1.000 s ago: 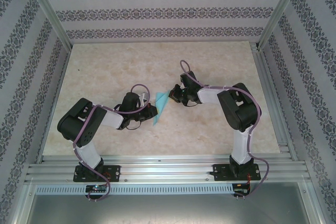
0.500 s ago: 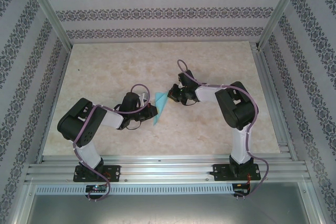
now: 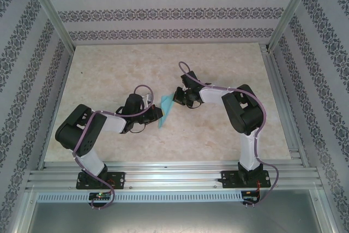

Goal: Fold a paper plane with a square sheet of paper (fold left side to right side)
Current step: Fold the wing for the fifth time at the center of the table.

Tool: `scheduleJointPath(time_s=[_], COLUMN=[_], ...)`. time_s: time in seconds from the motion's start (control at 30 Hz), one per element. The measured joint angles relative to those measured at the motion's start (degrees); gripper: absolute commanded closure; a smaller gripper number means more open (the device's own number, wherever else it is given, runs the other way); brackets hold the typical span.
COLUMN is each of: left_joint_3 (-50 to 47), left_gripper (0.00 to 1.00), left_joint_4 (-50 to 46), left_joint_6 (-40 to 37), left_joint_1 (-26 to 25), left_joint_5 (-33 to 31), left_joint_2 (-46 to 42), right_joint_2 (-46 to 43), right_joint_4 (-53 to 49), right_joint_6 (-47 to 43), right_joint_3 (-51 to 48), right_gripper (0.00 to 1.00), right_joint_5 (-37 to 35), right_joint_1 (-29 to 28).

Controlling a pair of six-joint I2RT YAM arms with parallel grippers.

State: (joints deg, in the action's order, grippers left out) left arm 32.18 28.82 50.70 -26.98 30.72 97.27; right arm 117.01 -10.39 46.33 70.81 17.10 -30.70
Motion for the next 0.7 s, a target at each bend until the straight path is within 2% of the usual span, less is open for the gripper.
scheduleJointPath(time_s=[0.7], left_joint_3=[0.13], left_gripper=[0.99], left_joint_4=[-0.42], left_joint_6=[-1.03], left_joint_1=[0.39], left_joint_5=[0.31], left_joint_2=[0.68], right_joint_2=[0.66], right_joint_4=[-3.78], right_joint_6=[-2.80], right_joint_3=[2.43], right_gripper=[0.99], right_joint_5=[-1.70], right_joint_1=[-0.70])
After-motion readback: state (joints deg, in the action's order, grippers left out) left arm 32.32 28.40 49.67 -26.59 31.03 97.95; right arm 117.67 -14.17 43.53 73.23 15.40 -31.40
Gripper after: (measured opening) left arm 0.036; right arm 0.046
